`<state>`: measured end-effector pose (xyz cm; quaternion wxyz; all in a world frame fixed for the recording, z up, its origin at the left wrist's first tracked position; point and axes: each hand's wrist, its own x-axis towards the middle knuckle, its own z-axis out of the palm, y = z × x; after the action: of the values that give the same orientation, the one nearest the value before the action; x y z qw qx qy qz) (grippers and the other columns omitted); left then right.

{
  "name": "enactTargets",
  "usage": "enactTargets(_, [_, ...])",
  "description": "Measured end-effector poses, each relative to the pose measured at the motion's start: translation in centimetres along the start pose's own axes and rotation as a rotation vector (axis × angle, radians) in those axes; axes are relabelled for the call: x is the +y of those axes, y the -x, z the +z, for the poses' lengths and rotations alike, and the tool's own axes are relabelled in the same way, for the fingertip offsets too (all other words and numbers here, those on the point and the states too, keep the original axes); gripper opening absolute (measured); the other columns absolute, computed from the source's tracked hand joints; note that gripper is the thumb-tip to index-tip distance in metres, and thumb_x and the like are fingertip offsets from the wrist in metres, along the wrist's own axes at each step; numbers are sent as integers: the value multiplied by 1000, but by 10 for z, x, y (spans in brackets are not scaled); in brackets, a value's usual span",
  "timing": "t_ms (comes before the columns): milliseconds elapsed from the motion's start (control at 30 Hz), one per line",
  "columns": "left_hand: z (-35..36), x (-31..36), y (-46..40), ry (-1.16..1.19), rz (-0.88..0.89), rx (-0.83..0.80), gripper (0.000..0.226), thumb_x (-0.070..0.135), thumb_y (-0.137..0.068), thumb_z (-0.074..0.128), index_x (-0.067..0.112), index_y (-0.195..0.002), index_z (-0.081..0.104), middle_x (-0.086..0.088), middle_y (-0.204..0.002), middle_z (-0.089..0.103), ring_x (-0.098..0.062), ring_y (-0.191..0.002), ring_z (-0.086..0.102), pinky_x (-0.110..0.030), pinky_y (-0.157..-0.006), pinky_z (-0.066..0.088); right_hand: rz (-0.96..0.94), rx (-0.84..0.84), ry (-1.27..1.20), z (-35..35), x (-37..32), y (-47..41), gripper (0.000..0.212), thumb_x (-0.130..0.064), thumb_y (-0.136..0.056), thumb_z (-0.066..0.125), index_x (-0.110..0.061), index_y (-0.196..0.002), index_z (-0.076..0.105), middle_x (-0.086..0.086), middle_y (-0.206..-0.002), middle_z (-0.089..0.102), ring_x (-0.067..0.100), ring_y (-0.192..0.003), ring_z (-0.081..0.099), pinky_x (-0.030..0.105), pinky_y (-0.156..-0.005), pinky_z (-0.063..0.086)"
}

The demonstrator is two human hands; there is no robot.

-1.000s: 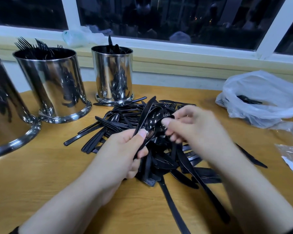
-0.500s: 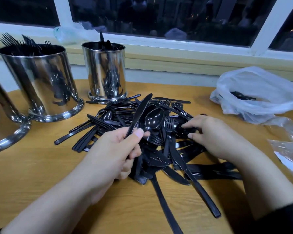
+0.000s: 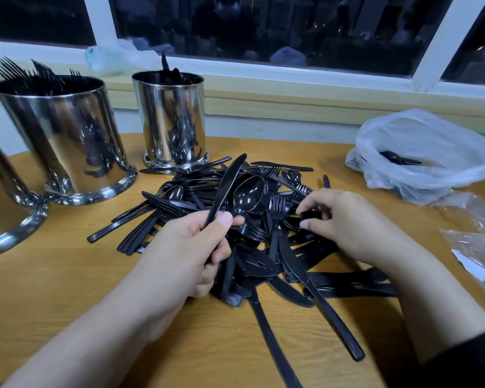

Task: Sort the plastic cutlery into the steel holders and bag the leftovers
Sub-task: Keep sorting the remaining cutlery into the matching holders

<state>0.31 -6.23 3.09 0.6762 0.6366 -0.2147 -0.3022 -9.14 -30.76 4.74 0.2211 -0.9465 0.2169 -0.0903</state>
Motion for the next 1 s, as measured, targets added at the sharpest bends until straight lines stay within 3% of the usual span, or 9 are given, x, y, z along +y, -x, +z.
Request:
enactTargets(133, [-1,0,0,5,6,-1,27,40,-103,53,26,-106,76,-3,-69,43,-11,-47,25,-22,-42,20,-46,177,-179,-6,-7,3,11,-31,-88,76,-36,-81,69,-6,-68,56,5,-58,47,18,-53,36])
enactTargets(267, [-2,0,-1,11,12,-4,26,40,-102,54,28,-106,77,-3,-69,44,-10,-47,26,-21,-41,21,-74,413,-435,-17,-23,6,6,-28,-88,76,-28,-83,73,-9,-65,63,0,-59,51,11,-56,38])
enactTargets(367, [-2,-1,-1,16,15,-6,26,40,-102,53,30,-105,77,-3,-69,46,-10,-47,26,-21,-41,21,-77,539,-643,-25,-31,7,4,-24,-92,74,-21,-89,73,2,-70,68,10,-64,60,26,-65,51])
enactTargets(567, [-3,-2,-1,20,19,-9,26,42,-101,54,31,-106,77,-2,-69,46,-10,-46,26,-21,-40,23,32,560,-1075,-29,-39,11,6,-15,-96,68,-12,-90,68,-2,-63,61,13,-63,61,24,-66,54])
enactTargets(733, [-2,-1,-2,20,10,-3,28,40,-104,51,26,-113,74,-1,-67,46,-10,-45,27,-20,-39,24,72,543,-1327,-22,-43,9,10,-13,-99,64,-9,-90,61,6,-78,53,18,-67,66,24,-67,57])
enactTargets(867, [-1,1,-1,65,-9,28,30,39,-106,48,23,-115,72,0,-68,44,-9,-45,27,-21,-39,23,-15,618,-1369,-10,-59,12,12,-6,-99,61,-10,-88,60,8,-73,56,20,-70,70,30,-77,60])
enactTargets(1000, [-3,4,1,140,-33,62,32,41,-107,48,22,-118,71,2,-69,42,-9,-47,25,-23,-44,18,-261,650,-1144,5,-80,22,18,-1,-95,65,-16,-88,60,-1,-82,65,30,-87,75,34,-82,60])
